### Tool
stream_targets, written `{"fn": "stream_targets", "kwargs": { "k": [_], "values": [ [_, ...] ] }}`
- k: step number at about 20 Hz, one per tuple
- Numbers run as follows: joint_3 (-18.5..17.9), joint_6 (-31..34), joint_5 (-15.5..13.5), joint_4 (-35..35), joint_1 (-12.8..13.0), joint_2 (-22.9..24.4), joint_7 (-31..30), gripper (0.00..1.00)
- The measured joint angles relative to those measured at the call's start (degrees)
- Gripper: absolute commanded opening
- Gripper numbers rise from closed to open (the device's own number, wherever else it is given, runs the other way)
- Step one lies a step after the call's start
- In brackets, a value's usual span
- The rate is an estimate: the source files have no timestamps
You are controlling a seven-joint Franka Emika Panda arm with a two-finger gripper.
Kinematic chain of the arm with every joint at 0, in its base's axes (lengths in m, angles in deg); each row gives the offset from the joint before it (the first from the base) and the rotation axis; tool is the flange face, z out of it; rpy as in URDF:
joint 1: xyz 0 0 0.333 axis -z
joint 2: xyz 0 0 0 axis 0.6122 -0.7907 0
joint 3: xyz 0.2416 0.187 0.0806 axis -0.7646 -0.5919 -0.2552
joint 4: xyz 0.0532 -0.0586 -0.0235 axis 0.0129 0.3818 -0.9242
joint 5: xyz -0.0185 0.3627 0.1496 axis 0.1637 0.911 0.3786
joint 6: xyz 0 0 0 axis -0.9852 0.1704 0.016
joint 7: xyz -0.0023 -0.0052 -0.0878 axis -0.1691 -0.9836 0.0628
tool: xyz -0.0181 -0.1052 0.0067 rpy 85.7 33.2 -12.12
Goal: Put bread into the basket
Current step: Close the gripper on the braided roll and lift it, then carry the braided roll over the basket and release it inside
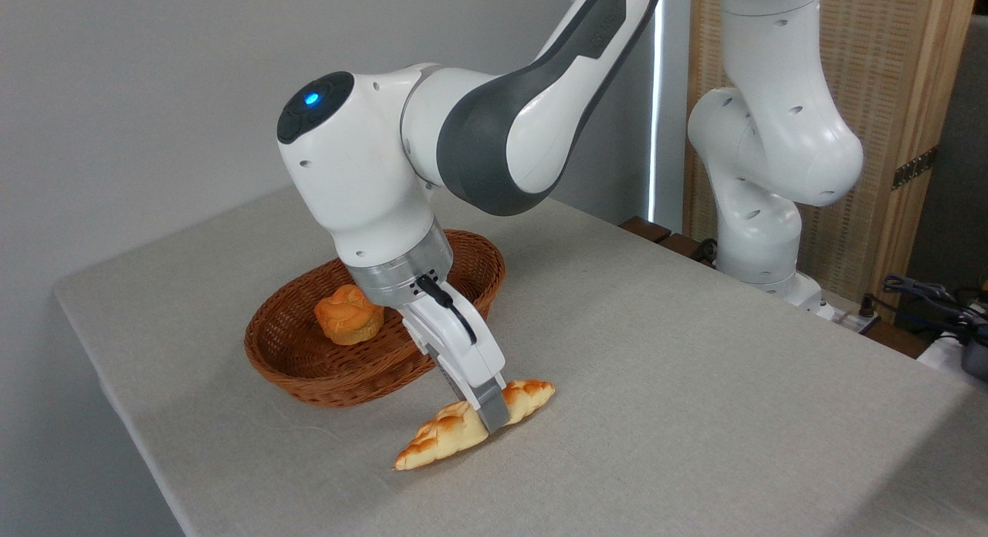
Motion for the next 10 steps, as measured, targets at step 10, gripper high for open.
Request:
{"fn": "stream_targets", "kwargs": {
  "k": [10],
  "values": [
    [-0.24,0.36,-2.95,-4.01,-0.23,2.74,0.00,0.40]
  ]
}}
